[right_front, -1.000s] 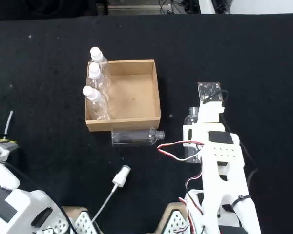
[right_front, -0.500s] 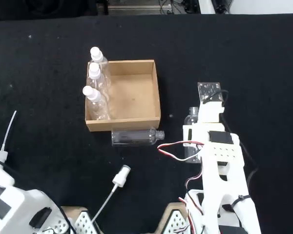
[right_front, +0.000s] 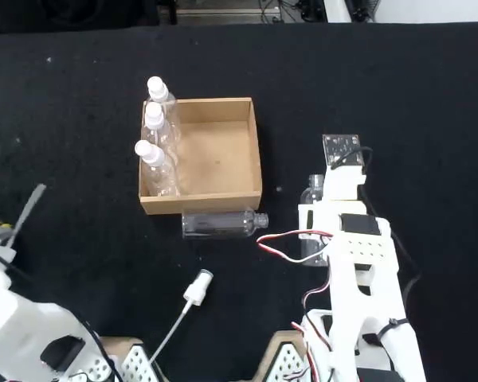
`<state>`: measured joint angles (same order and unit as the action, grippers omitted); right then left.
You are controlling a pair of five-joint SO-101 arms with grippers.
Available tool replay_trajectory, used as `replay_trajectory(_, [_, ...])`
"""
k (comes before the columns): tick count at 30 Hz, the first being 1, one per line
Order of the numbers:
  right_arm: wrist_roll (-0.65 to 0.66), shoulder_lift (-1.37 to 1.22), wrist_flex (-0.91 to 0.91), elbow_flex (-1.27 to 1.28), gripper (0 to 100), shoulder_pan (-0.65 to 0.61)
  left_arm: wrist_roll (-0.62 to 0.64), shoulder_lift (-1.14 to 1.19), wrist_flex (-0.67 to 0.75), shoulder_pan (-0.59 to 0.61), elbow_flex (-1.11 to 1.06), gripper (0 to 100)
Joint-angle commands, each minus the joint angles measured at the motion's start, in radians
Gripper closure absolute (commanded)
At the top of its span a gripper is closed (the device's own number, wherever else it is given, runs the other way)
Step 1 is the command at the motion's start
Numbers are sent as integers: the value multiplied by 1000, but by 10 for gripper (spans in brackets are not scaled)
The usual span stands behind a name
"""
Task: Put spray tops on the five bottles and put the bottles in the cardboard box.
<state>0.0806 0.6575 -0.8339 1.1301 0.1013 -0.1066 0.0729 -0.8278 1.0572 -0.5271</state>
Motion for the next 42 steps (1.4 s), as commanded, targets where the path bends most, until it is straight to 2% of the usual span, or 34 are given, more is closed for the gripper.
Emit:
replay_trajectory(1, [-8,42,20,-2,987,25,-77,-3,-44,-79,36,661])
replay_trajectory(11, [-5,41,20,-2,987,25,-265,-21,-146,-163,54,661])
replay_trajectory(21, [-2,41,20,-4,987,23,-269,-226,-350,-104,140,661])
replay_trajectory(23, [0,41,20,-4,987,23,-180,-247,-408,-74,134,661])
replay_trajectory(28, [0,41,20,-4,987,23,259,-245,-422,54,87,661])
replay_trajectory(31, [0,41,20,-4,987,23,499,-245,-417,64,38,661])
replay_trajectory(33, [0,41,20,-4,987,23,608,-245,-417,56,7,661])
replay_trajectory(35, [0,41,20,-4,987,23,674,-245,-416,28,-15,661])
replay_trajectory(39, [0,39,20,-2,987,23,718,-245,-414,-15,-18,661])
replay_trajectory(42, [2,39,20,-2,987,23,764,-245,-330,-10,-41,661])
